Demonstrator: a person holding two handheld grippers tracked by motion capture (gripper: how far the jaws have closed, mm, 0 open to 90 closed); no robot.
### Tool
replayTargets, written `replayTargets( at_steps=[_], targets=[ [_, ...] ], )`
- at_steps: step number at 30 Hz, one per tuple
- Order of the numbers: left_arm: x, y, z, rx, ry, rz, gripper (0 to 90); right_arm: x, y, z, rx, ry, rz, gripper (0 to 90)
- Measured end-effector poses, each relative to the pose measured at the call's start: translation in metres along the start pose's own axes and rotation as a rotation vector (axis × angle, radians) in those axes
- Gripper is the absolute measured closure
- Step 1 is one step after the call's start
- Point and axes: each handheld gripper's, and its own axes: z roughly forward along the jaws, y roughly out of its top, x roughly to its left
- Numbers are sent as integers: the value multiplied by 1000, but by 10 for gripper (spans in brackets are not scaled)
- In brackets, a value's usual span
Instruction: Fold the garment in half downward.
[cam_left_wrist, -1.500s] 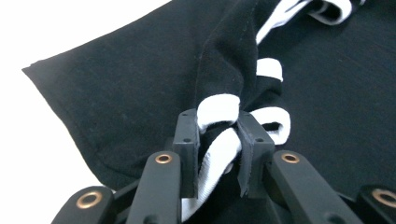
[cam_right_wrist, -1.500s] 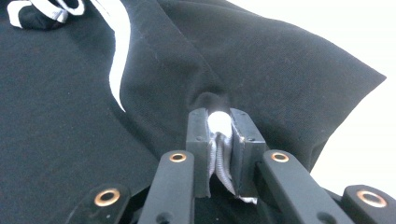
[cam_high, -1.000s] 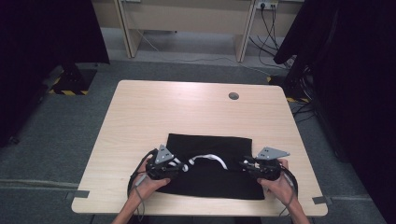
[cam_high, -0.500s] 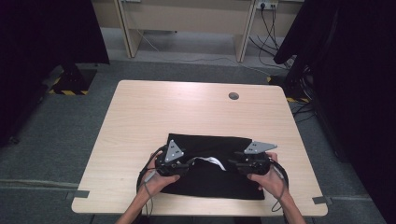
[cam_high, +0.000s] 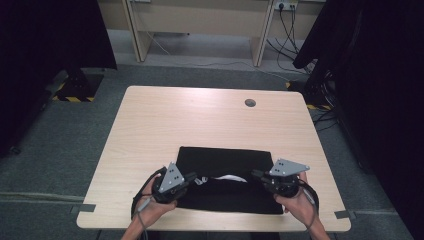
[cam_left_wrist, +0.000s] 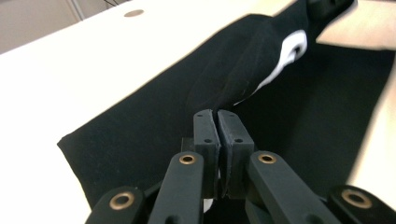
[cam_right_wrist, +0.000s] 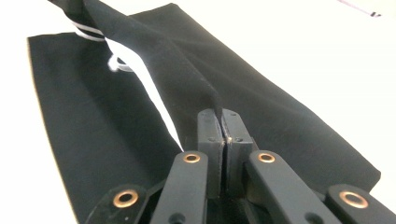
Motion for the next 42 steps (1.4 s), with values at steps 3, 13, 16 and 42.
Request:
replayTargets(
  at_steps=[3, 13, 16, 42],
  targets=[
    [-6, -13, -3, 30, -38, -7, 849, 9, -12, 0, 20, 28, 10, 871],
    [-10, -10, -16, -24, -96, -58, 605, 15, -17, -12, -11, 33, 79, 634],
    [-4, -4, -11, -37, -67, -105, 551, 12, -10, -15, -25, 20, 84, 617],
    [24, -26, 41, 177, 70, -169, 375, -37, -41, 37, 117, -93, 205, 544]
  ],
)
